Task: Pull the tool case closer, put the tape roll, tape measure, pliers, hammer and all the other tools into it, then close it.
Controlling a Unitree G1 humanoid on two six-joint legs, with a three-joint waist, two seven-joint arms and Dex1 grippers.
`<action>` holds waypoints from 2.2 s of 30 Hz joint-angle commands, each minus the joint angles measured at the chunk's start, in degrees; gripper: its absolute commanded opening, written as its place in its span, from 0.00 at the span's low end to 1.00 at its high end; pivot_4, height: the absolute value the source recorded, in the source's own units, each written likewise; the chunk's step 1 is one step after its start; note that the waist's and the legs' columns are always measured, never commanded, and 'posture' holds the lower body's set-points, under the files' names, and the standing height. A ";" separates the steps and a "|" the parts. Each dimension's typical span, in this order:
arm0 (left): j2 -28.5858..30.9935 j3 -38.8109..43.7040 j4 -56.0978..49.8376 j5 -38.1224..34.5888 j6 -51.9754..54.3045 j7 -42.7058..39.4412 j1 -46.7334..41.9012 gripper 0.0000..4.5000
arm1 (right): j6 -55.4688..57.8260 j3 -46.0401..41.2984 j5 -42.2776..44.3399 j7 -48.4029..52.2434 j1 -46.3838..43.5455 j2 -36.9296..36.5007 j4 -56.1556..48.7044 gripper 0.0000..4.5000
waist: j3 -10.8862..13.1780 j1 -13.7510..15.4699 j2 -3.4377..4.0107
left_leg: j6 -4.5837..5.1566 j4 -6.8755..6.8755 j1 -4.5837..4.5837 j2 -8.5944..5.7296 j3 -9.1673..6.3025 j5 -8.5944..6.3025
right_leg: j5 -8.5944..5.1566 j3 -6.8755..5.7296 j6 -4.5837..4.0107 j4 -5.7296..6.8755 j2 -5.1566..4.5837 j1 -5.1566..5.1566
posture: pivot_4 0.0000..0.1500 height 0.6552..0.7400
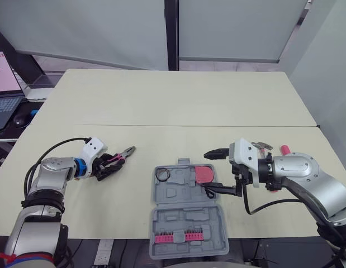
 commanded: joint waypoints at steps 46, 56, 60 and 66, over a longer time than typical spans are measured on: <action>1.89 -21.03 -74.06 -4.96 35.24 -6.35 7.36 0.62 | 1.87 24.64 -16.24 -4.44 -6.01 5.77 4.98 1.00 | 0.06 -0.12 -0.07 | 0.01 0.04 -0.16 0.07 -0.04 0.00 | 0.01 0.10 0.03 -0.13 0.14 -0.10 | 1.00 1.00; 2.44 -21.71 -75.08 -4.76 35.17 -5.73 7.84 0.62 | -1.56 25.45 -20.87 -3.60 -8.65 8.16 9.75 1.00 | 0.06 -0.09 -0.07 | 0.01 0.04 -0.15 0.07 -0.04 0.00 | 0.01 0.08 0.03 -0.12 0.14 -0.11 | 1.00 1.00; 2.85 -21.65 -75.66 -4.82 35.03 -5.74 8.58 0.62 | 0.32 23.95 -20.04 -2.07 -8.36 7.83 8.58 1.00 | 0.06 -0.08 -0.07 | 0.01 0.04 -0.16 0.07 -0.04 0.00 | 0.01 0.09 0.03 -0.12 0.14 -0.10 | 1.00 1.00; 2.50 -21.61 -75.93 -4.91 35.33 -5.58 8.42 0.62 | 0.87 24.14 -21.01 -1.95 -8.53 8.89 10.00 1.00 | 0.06 -0.09 -0.07 | 0.01 0.04 -0.15 0.07 -0.05 0.00 | 0.01 0.08 0.03 -0.11 0.14 -0.10 | 1.00 1.00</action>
